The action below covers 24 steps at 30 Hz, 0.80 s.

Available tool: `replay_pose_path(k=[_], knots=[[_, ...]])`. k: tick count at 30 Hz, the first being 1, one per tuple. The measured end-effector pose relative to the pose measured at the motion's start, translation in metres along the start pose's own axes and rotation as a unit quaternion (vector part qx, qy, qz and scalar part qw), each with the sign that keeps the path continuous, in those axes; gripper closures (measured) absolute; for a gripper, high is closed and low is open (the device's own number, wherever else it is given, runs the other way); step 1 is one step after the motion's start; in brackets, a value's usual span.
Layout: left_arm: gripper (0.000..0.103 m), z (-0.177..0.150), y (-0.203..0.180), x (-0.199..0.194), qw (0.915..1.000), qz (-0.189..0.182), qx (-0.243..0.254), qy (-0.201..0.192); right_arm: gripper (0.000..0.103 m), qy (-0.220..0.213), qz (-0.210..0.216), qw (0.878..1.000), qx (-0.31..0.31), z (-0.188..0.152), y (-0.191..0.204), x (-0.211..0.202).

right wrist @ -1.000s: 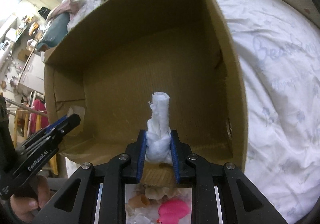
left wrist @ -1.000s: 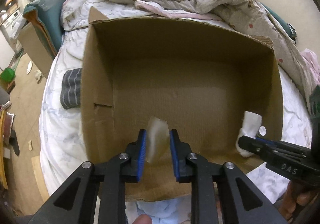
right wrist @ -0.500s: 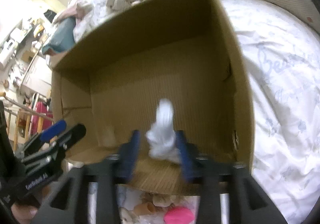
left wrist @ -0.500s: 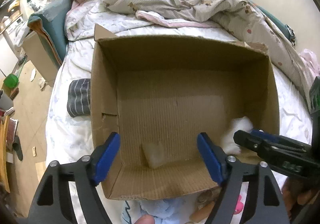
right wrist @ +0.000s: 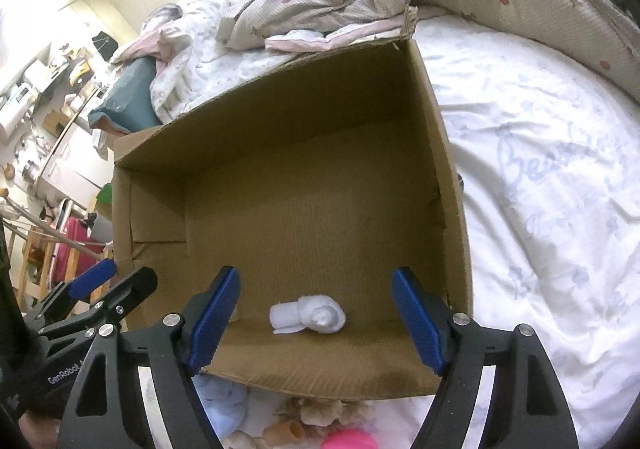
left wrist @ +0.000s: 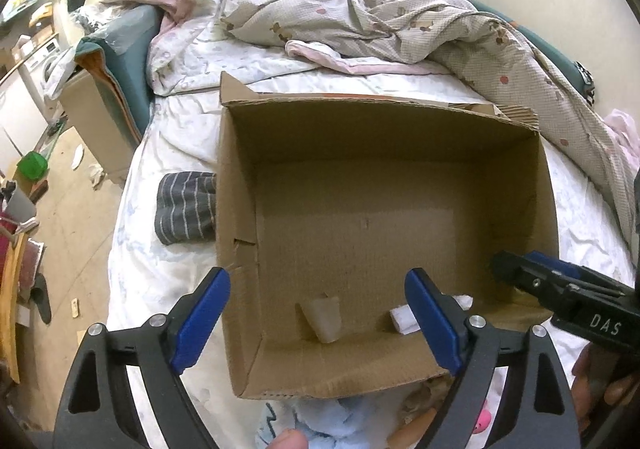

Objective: Organize soft objects
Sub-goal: 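Carry the white sock and beige cloth into the box and open both grippers, then grasp the blue plush slipper with the left gripper while the right grasps the pink duck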

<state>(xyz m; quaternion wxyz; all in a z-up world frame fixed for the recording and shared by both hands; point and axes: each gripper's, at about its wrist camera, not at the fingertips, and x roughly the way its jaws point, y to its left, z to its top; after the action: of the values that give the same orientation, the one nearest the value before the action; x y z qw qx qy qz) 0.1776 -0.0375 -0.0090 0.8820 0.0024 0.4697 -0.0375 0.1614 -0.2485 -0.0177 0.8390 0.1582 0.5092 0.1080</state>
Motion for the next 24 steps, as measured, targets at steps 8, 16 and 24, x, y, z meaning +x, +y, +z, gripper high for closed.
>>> replay_pose_path(k=[8, 16, 24], knots=[[0.015, -0.009, 0.011, -0.013, 0.9998, 0.014, -0.007, -0.011, 0.020, -0.017, -0.004, 1.000, -0.001, -0.004, 0.003, -0.011], [0.015, -0.018, 0.014, -0.027, 0.9992, 0.033, -0.004, -0.022, 0.020, -0.031, -0.009, 0.999, -0.003, -0.011, 0.006, -0.025], [0.015, -0.032, 0.014, -0.039, 0.9990, 0.040, 0.006, -0.021, 0.020, -0.038, -0.007, 0.999, -0.011, -0.022, 0.010, -0.040]])
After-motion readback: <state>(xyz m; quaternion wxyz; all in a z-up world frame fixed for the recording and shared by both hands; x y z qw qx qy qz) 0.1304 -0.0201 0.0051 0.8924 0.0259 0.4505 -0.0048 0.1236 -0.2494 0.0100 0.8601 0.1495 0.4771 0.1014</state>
